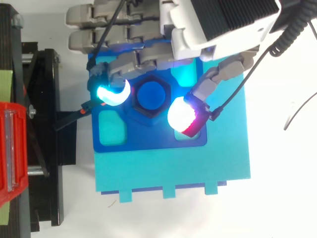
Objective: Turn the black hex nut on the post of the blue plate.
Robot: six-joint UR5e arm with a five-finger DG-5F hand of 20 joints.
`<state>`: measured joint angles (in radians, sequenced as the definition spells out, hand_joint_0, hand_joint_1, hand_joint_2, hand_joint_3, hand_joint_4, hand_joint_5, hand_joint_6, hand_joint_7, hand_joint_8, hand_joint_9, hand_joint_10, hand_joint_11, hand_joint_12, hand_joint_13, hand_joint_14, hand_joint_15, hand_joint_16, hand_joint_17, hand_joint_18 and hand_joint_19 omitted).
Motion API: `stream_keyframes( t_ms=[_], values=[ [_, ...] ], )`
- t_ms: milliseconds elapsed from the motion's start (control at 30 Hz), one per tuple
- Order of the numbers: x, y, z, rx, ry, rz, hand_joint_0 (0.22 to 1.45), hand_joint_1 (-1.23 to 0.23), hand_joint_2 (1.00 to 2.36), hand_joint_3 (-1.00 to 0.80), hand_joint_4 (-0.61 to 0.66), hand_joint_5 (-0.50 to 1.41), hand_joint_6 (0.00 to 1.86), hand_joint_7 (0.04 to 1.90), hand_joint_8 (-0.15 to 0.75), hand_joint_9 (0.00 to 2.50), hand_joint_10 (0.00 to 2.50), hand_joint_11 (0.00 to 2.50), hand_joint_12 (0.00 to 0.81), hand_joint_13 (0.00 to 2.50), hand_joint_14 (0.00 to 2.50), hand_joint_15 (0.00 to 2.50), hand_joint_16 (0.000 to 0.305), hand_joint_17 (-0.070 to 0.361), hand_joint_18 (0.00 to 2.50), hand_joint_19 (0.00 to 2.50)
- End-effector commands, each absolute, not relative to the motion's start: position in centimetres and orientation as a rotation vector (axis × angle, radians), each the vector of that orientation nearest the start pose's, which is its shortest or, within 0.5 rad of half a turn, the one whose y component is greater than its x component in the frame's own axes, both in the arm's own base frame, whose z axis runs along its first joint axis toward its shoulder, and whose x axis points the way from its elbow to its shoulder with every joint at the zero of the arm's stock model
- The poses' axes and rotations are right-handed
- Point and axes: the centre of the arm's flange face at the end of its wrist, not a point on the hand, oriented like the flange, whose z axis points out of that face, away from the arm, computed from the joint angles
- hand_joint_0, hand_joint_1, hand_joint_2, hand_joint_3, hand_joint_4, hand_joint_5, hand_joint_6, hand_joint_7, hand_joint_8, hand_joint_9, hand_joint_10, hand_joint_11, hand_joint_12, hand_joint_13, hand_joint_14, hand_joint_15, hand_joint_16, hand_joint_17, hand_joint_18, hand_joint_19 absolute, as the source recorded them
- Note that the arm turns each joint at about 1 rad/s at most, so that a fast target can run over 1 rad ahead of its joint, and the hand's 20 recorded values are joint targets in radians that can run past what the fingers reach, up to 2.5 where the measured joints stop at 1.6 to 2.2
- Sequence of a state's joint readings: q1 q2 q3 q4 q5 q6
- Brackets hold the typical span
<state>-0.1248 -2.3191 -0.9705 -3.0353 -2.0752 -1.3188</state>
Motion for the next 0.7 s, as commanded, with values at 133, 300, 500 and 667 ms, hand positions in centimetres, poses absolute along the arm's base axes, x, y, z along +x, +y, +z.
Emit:
stream_keyframes(
  t_ms=[133, 300, 500, 667],
  values=[
    [74.5, -17.7, 31.4, -0.088, 1.627, 0.505, 0.47, -0.89, 1.00, -0.50, 0.13, -0.30, 0.50, 0.86, 0.196, 0.00, 0.00, 0.00, 0.345, 0.00, 0.00, 0.00, 0.048, 0.109, 0.00, 0.36],
    [74.5, -17.3, 31.4, -0.093, 1.628, 0.505, 0.44, -0.80, 1.00, -0.50, 0.18, -0.30, 0.50, 0.86, 0.217, 0.00, 0.00, 0.00, 0.363, 0.00, 0.00, 0.00, 0.051, 0.116, 0.00, 0.39],
    [73.5, -16.9, 33.6, -0.152, 1.631, 0.453, 0.41, -0.69, 1.00, -0.50, 0.20, -0.30, 0.50, 0.87, 0.237, 0.00, 0.00, 0.00, 0.378, 0.00, 0.00, 0.00, 0.054, 0.121, 0.00, 0.39],
    [70.9, -17.1, 36.5, -0.185, 1.687, 0.347, 0.41, -0.65, 1.00, -0.50, 0.22, -0.28, 0.50, 0.86, 0.250, 0.00, 0.00, 0.00, 0.384, 0.00, 0.00, 0.00, 0.055, 0.124, 0.00, 0.36]
  ],
)
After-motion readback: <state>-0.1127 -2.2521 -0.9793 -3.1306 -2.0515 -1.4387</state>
